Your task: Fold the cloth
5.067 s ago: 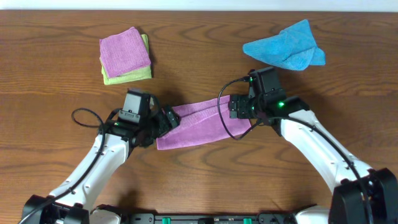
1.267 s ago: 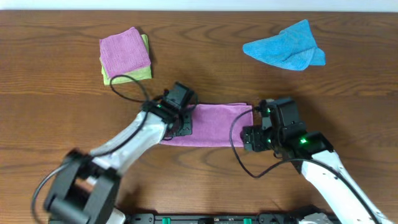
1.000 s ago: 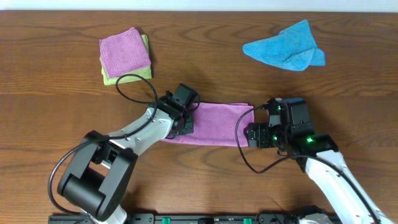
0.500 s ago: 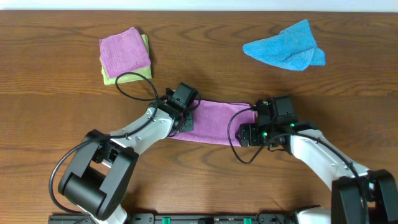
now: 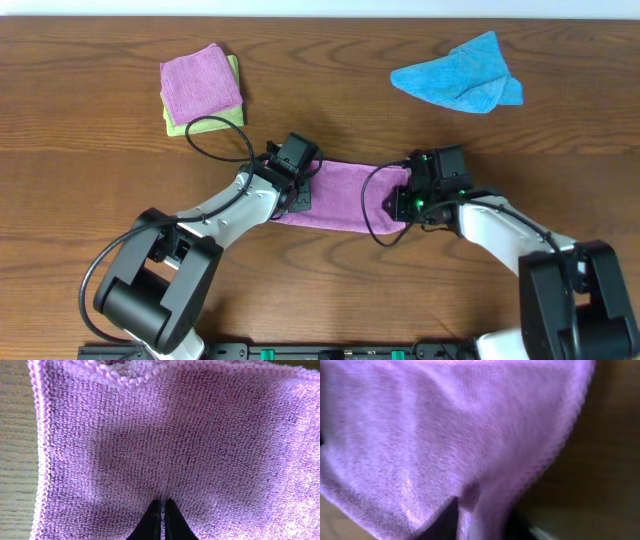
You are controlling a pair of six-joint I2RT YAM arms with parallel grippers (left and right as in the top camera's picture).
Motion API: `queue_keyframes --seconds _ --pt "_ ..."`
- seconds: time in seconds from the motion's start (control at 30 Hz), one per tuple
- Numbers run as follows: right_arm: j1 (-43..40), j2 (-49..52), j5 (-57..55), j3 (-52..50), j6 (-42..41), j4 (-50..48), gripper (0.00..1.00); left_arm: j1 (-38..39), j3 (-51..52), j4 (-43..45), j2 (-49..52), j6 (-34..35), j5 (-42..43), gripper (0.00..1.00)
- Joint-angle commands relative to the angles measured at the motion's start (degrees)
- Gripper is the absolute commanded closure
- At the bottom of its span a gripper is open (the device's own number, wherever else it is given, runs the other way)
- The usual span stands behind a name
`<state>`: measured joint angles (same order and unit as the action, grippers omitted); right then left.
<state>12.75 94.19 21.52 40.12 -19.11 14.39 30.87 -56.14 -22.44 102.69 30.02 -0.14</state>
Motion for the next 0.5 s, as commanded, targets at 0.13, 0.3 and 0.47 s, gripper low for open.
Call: queue_keyframes --seconds 0.13,0.3,0.47 --pt "0.09 2.75 -1.81 -1.29 -3.67 0.63 0.98 -0.11 -0.22 -0.24 1.25 0.42 -1.31 0.94" --pt "1.99 0.13 -1.68 0.46 -4.68 1.18 0.98 -0.11 -0.28 -0.2 1.22 0.42 -1.33 0.94" --pt "4.92 -5.22 -5.07 3.63 -5.29 3.67 0.98 -0.11 -0.28 -0.17 1.22 0.42 -1.33 0.94"
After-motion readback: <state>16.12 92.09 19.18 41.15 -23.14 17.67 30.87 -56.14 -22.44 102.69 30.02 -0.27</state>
